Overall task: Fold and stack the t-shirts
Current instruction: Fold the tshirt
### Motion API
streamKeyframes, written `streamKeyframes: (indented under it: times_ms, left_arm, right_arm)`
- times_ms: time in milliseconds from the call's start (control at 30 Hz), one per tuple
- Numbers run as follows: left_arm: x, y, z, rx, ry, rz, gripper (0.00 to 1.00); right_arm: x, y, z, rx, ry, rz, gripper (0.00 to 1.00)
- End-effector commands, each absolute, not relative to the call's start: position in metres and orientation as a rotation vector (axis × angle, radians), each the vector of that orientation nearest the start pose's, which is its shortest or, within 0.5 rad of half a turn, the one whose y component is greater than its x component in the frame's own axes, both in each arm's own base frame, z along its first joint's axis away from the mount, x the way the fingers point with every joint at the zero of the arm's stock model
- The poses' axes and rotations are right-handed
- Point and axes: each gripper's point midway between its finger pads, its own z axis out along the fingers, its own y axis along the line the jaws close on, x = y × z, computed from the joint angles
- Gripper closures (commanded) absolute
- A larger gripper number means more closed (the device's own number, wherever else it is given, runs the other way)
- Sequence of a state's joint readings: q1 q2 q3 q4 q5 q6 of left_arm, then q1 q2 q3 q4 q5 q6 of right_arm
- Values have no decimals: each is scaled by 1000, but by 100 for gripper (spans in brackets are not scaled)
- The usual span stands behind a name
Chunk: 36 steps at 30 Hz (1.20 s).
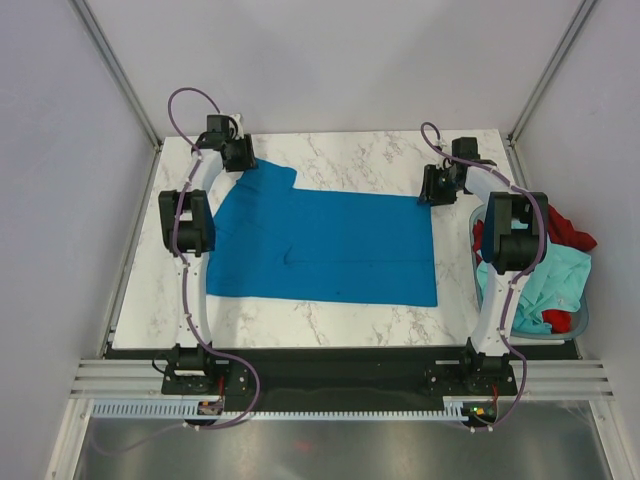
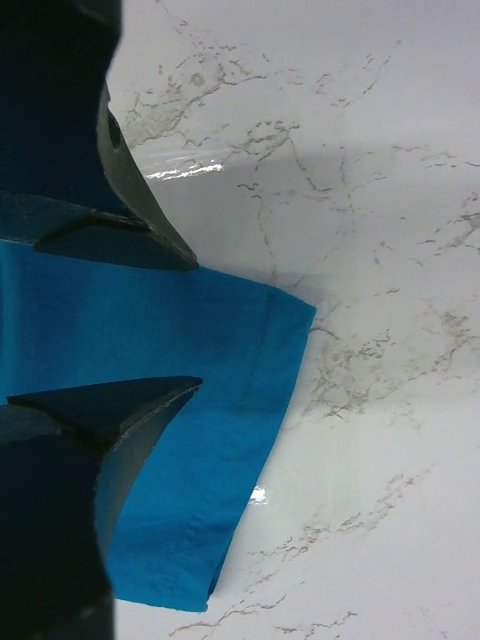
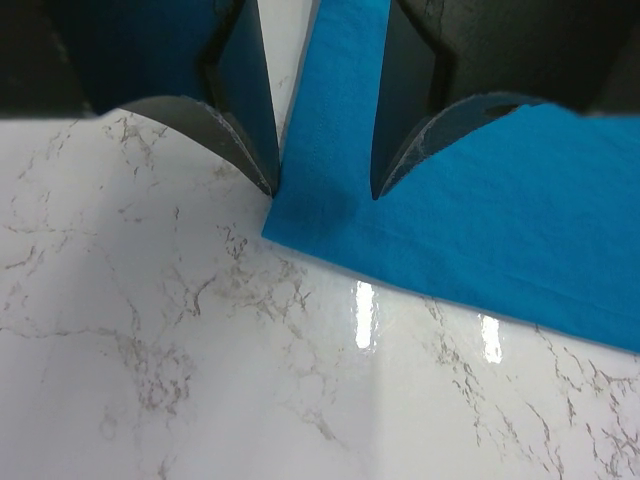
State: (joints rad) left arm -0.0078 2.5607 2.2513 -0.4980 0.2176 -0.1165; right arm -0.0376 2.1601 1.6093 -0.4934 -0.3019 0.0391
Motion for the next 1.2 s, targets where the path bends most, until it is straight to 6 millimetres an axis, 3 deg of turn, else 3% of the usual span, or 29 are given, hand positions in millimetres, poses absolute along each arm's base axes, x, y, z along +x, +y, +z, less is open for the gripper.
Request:
streamKeyframes:
  times_ms: [0, 67, 267, 633, 800, 867, 1133, 1167]
  left_arm:
    - [635, -42, 93, 58, 2284, -282, 45]
    - [637, -40, 111, 58, 2253, -267, 45]
    - [636, -36, 121, 44, 2239, -237, 46]
    - [620, -30, 43, -8, 2393, -214, 49]
    - [618, -36, 30, 5, 2413, -254, 51]
    - [618, -39, 26, 21, 2417, -276, 57]
    - [623, -60, 40, 101, 2376, -369, 98]
    - [624, -60, 42, 100, 2371, -371, 98]
  right_arm:
    - [503, 33, 37, -37, 2557, 387, 51]
    - [502, 34, 35, -35, 2563, 392, 50]
    - [503, 35, 39, -33, 2555, 402, 51]
    - [503, 34, 46, -32, 2542, 395, 51]
    - [504, 33, 44, -42, 2544, 388, 51]
    - [503, 33, 41, -44, 2550, 386, 52]
    - [507, 27, 36, -94, 2549, 337, 55]
    - [508, 27, 36, -100, 2545, 341, 55]
